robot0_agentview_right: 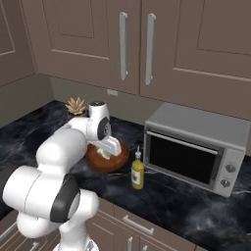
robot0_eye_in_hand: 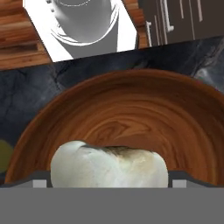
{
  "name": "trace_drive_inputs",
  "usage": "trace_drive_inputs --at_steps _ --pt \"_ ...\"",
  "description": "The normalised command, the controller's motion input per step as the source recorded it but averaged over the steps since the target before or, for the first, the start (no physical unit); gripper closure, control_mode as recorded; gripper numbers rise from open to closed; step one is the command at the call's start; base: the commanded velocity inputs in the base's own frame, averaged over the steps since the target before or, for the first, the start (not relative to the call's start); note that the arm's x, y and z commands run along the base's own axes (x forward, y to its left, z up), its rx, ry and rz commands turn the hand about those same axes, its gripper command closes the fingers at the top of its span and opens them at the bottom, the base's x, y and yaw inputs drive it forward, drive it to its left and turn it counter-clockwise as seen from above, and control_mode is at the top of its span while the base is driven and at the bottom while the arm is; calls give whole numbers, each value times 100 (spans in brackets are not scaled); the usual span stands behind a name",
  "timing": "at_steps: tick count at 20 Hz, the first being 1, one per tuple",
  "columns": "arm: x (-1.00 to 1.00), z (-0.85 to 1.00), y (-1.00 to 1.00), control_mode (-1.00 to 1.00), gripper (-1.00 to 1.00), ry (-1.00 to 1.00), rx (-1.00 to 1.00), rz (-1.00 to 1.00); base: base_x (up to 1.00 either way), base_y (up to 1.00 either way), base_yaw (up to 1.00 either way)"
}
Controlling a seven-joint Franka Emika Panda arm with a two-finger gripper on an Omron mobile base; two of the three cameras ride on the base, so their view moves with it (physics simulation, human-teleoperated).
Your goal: Retrieve the bottle and the shaker from the cabinet and place them next to the mixing bowl on the counter. Then add garlic from the fridge to the mixing bowl.
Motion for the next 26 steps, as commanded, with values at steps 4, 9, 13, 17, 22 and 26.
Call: trace_drive_inputs --at_steps 4,9,13,17,22,26 --pt "6 -20 -25 -100 100 2 0 0 0 0 0" --pt "45 -10 0 -100 100 1 0 0 0 0 0" --pt "13 -7 0 -100 100 0 0 0 0 0 0" --pt "0 -1 1 -100 -100 0 0 0 0 0 0" --pt "0 0 0 -100 -100 0 0 0 0 0 0" --pt "0 3 0 -100 -100 0 1 0 0 0 0"
